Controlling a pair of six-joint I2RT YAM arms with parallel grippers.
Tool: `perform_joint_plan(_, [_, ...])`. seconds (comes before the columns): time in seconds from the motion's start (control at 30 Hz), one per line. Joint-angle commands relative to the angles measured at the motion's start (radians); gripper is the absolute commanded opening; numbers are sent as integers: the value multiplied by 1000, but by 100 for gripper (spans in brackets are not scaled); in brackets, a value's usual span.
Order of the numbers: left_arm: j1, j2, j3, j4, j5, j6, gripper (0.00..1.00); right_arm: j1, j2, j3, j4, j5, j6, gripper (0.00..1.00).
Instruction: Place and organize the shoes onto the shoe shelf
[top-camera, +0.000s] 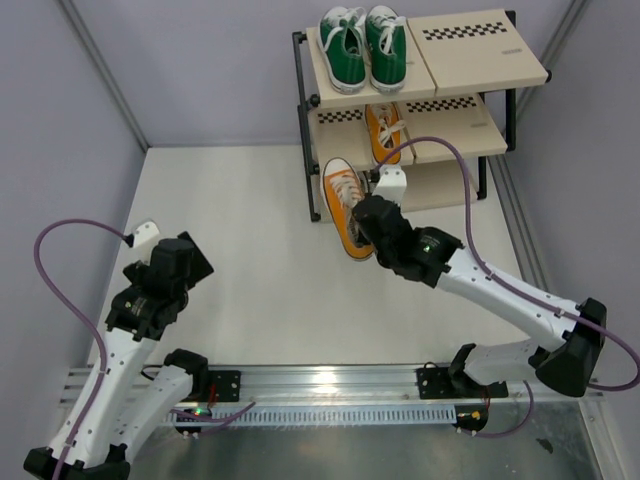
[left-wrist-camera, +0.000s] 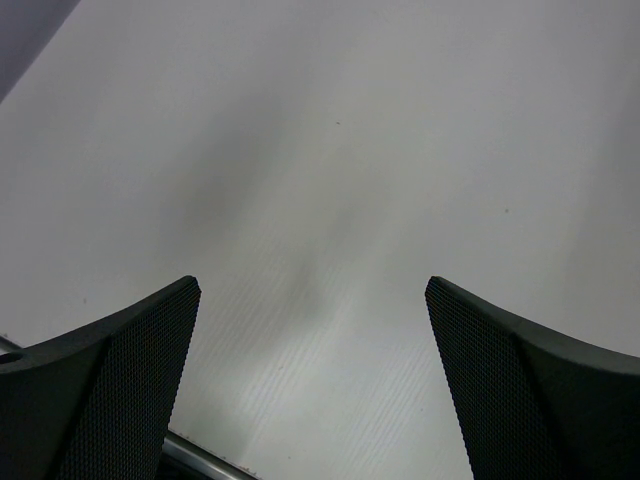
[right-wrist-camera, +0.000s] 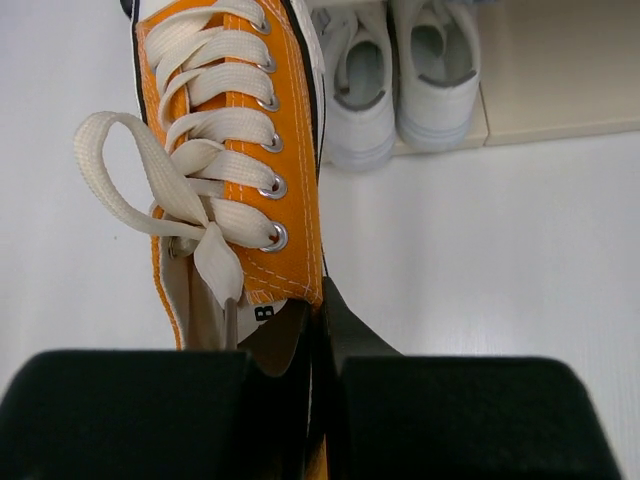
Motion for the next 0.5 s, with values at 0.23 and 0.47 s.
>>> perform_joint_plan(0.23, [6, -9, -9, 28, -4, 10, 99, -129, 43, 238, 193, -13, -107, 3])
perform_joint_plan(0.47, [6, -12, -13, 33, -1, 14, 99, -217, 161, 348, 236, -64, -170, 3])
